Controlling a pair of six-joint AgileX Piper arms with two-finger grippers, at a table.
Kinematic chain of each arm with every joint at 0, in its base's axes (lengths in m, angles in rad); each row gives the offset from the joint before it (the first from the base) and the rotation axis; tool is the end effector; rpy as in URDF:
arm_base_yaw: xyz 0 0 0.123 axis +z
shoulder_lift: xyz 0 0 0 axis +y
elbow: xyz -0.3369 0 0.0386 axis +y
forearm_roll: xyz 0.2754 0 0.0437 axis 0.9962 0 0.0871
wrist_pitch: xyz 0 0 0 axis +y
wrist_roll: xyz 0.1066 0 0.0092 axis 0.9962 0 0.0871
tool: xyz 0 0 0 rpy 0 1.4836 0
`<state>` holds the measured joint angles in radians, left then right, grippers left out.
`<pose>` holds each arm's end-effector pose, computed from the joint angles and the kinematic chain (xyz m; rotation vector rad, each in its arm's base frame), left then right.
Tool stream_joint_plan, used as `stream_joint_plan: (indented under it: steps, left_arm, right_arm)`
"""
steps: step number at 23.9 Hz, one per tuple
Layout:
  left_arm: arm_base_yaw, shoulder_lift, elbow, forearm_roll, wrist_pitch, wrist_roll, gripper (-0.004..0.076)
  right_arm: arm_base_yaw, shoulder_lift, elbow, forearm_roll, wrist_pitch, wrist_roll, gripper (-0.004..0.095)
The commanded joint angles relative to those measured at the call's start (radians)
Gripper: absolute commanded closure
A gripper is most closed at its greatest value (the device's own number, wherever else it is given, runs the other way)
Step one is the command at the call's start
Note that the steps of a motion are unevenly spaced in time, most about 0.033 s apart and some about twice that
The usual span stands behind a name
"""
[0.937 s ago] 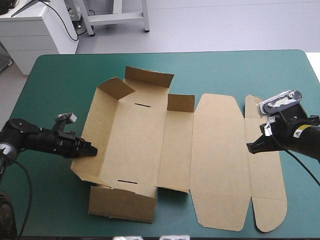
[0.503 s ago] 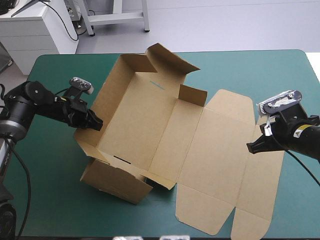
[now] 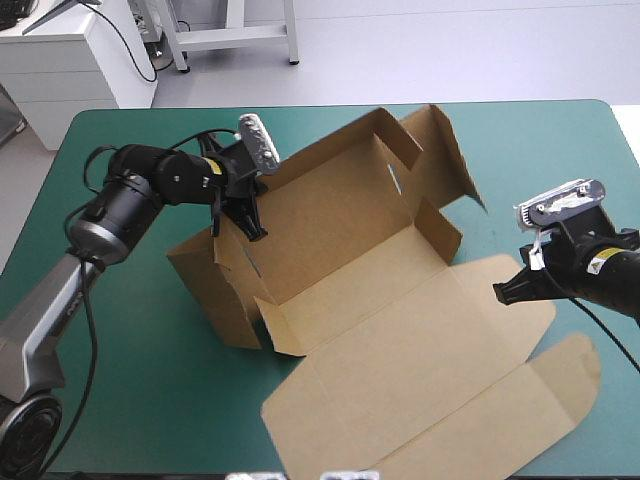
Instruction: Fold the box
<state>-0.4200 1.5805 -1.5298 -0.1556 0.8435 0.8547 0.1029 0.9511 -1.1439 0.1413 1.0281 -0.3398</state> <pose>0.3538 -0.1716 0.4128 1.3527 1.9399 0.0223 0.1735 0.0309 0.4433 -0.4840 2.2571 0.0564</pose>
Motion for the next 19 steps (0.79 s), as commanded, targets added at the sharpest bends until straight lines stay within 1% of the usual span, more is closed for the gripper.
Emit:
stream_joint_plan:
  steps: [1, 4, 5, 9, 14, 19]
  left_arm:
    - [-0.066, -0.007, -0.037, 0.072, -0.19, 0.018, 0.0731]
    - [-0.122, 0.01, -0.037, 0.149, -0.26, 0.028, 0.0731]
    - [-0.156, 0.016, -0.037, 0.23, -0.281, 0.028, 0.0731]
    - [-0.225, 0.016, -0.037, 0.374, -0.297, 0.028, 0.0731]
    - [-0.246, 0.011, -0.033, 0.436, -0.334, 0.032, 0.0731]
    - [-0.3, -0.017, -0.01, 0.596, -0.38, 0.023, 0.0732]
  right_arm:
    - [-0.007, -0.013, -0.027, 0.004, -0.069, 0.006, 0.0929]
    - [-0.007, -0.013, -0.027, 0.004, -0.069, 0.011, 0.0929]
    - [-0.007, -0.013, -0.027, 0.004, -0.071, 0.013, 0.0929]
    - [-0.007, -0.013, -0.027, 0.004, -0.076, 0.023, 0.0929]
    - [-0.007, -0.013, -0.027, 0.002, -0.076, 0.03, 0.0929]
    - [-0.007, -0.013, -0.029, -0.005, -0.09, 0.035, 0.0929]
